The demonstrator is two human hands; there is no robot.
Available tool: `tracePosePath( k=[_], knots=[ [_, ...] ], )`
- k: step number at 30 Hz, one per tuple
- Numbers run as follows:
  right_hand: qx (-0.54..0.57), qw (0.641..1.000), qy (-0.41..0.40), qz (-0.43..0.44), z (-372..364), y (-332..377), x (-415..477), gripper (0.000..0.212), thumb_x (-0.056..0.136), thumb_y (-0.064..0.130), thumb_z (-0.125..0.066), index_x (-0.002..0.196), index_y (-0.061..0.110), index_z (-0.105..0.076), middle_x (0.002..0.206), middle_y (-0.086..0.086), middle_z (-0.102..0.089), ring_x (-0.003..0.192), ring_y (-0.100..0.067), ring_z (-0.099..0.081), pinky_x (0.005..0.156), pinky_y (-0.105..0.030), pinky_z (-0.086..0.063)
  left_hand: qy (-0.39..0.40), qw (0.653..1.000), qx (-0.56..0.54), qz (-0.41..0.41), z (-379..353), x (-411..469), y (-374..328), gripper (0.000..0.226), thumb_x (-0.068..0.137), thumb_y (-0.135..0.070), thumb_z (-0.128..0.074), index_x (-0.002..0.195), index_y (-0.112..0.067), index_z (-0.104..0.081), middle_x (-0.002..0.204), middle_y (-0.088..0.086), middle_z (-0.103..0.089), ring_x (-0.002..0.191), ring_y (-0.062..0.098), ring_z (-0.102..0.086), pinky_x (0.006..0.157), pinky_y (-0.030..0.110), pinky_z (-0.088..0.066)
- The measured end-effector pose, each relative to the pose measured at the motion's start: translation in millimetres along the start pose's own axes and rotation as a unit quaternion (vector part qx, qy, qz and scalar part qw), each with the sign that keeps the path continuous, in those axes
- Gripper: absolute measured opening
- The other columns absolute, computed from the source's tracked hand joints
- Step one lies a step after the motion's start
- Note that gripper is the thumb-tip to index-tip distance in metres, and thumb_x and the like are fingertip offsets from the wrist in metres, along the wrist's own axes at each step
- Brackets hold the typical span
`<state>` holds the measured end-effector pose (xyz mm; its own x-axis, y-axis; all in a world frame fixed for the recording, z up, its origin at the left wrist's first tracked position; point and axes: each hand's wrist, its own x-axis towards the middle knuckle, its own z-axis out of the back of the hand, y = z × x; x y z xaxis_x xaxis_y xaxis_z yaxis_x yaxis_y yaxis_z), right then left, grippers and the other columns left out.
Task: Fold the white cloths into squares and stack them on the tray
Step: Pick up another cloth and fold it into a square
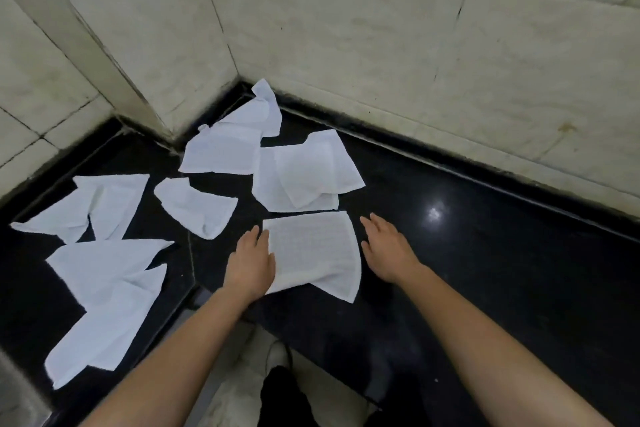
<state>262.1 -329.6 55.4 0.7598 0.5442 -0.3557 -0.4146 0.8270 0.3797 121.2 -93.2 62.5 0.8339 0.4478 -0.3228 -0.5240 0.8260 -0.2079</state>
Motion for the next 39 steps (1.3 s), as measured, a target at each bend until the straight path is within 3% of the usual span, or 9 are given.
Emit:
tracePosePath(
  k=[8,11,15,19,22,27,30,34,39],
  knots=[
    [-0.017,0.996,-0.005,-0.084,-36,43,63,0.066,0.099,0.003,-0.038,0.159,0.013,-0.010,0.166,-0.005,-0.007,0.149,-0.029,-0.017,0.118,-0.044,-0.028,0.022,0.992,0.021,-0.124,-32,96,41,0.056,0.102,-0.022,-0.042,0.154,-0.011,-0.023,0.163,0.010,-0.018,0.147,0.029,-0.020,0.113,0.048,-0.032],
    [-0.095,0.992,0.014,-0.079,-45,52,76,0.074,0.096,-0.002,-0.040,0.159,0.013,-0.005,0.165,-0.005,-0.011,0.148,-0.031,-0.018,0.117,-0.046,-0.028,-0.003,0.988,-0.009,-0.156,-44,107,49,0.051,0.097,-0.011,-0.052,0.146,-0.004,-0.040,0.149,0.018,-0.043,0.129,0.037,-0.042,0.102,0.050,-0.040],
    [-0.098,0.989,-0.006,-0.114,-53,52,78,0.048,0.099,0.012,-0.043,0.147,0.016,-0.040,0.136,-0.009,-0.050,0.126,-0.029,-0.045,0.104,-0.040,-0.037,-0.032,0.987,-0.033,-0.151,-47,107,54,0.044,0.091,-0.005,-0.060,0.134,-0.003,-0.054,0.110,0.018,-0.063,0.099,0.036,-0.055,0.083,0.047,-0.047],
    [0.078,0.984,0.008,-0.163,-51,51,53,0.024,0.095,0.026,-0.053,0.116,0.023,-0.064,0.112,-0.001,-0.055,0.103,-0.022,-0.056,0.080,-0.032,-0.043,0.007,0.990,-0.058,-0.130,-37,99,55,0.035,0.092,-0.010,-0.056,0.127,-0.010,-0.062,0.110,0.012,-0.061,0.103,0.029,-0.053,0.083,0.041,-0.047],
    [0.198,0.962,-0.032,-0.183,-33,47,28,0.007,0.086,0.023,-0.063,0.092,0.026,-0.063,0.100,0.007,-0.058,0.089,-0.014,-0.058,0.070,-0.027,-0.045,-0.008,0.986,-0.100,-0.134,-17,94,44,0.023,0.091,-0.013,-0.059,0.112,-0.012,-0.070,0.105,0.009,-0.060,0.103,0.026,-0.053,0.077,0.034,-0.044],
    [0.258,0.942,-0.141,-0.165,26,38,-4,0.017,0.081,0.012,-0.066,0.076,0.027,-0.060,0.077,0.012,-0.063,0.072,-0.007,-0.057,0.061,-0.020,-0.043,-0.072,0.968,-0.158,-0.182,44,86,5,0.014,0.086,-0.014,-0.062,0.099,-0.014,-0.069,0.102,0.004,-0.057,0.100,0.023,-0.053,0.076,0.037,-0.047],
    [0.261,0.925,-0.240,-0.133,68,36,-17,0.016,0.081,0.014,-0.066,0.080,0.029,-0.060,0.076,0.011,-0.063,0.069,-0.001,-0.055,0.063,-0.019,-0.044,-0.132,0.948,-0.191,-0.220,86,84,-26,0.009,0.085,-0.014,-0.063,0.094,-0.015,-0.065,0.098,-0.001,-0.055,0.092,0.016,-0.049,0.073,0.032,-0.040],
    [0.260,0.909,-0.316,-0.081,102,32,-37,0.027,0.082,0.017,-0.068,0.104,0.033,-0.064,0.084,0.011,-0.065,0.075,0.001,-0.056,0.067,-0.006,-0.040,-0.228,0.915,-0.224,-0.248,118,75,-55,0.008,0.084,-0.012,-0.064,0.084,-0.018,-0.058,0.090,-0.003,-0.054,0.085,0.015,-0.048,0.069,0.028,-0.034],
    [0.247,0.912,-0.312,-0.098,65,11,-56,0.023,0.082,0.014,-0.069,0.089,0.036,-0.066,0.092,0.014,-0.064,0.082,-0.002,-0.058,0.074,-0.019,-0.044,-0.254,0.899,-0.149,-0.323,86,56,-52,0.010,0.080,-0.007,-0.068,0.086,-0.011,-0.061,0.091,0.001,-0.059,0.087,0.019,-0.050,0.064,0.028,-0.036]
  ],
)
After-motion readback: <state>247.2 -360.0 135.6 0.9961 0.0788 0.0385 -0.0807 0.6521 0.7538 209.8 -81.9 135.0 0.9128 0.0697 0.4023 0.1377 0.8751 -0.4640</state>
